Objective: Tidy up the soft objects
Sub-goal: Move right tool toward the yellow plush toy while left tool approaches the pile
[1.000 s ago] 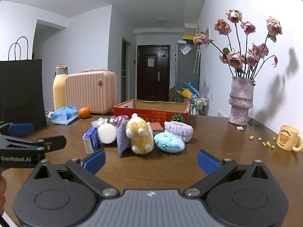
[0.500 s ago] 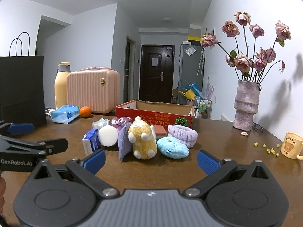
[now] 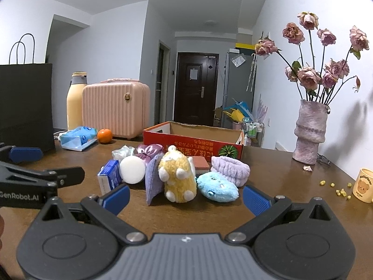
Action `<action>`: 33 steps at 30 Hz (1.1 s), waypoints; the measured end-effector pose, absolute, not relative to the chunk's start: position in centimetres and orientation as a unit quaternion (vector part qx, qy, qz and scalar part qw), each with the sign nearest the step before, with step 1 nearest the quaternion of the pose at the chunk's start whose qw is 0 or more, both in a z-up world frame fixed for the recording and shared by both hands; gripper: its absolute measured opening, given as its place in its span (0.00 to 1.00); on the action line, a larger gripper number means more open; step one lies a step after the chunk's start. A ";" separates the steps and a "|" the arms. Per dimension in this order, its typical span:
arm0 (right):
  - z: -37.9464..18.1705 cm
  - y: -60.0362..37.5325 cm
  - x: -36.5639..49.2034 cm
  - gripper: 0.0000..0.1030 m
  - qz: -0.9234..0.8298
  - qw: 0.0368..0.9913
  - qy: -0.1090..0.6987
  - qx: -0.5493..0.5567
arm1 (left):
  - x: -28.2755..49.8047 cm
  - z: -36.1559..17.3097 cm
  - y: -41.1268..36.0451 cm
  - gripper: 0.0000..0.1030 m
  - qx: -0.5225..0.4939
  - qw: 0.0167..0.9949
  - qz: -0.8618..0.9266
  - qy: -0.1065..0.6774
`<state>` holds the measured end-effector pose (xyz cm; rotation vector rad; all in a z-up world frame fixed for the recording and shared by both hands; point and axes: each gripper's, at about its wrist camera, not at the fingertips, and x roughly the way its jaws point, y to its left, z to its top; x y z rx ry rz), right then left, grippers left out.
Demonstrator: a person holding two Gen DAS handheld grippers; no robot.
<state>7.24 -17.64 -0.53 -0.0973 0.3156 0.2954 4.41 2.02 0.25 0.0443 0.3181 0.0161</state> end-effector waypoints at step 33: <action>-0.4 -15.4 13.9 1.00 0.152 0.970 0.178 -0.070 | 10.5 1.6 3.7 1.00 0.040 0.981 0.019 0.188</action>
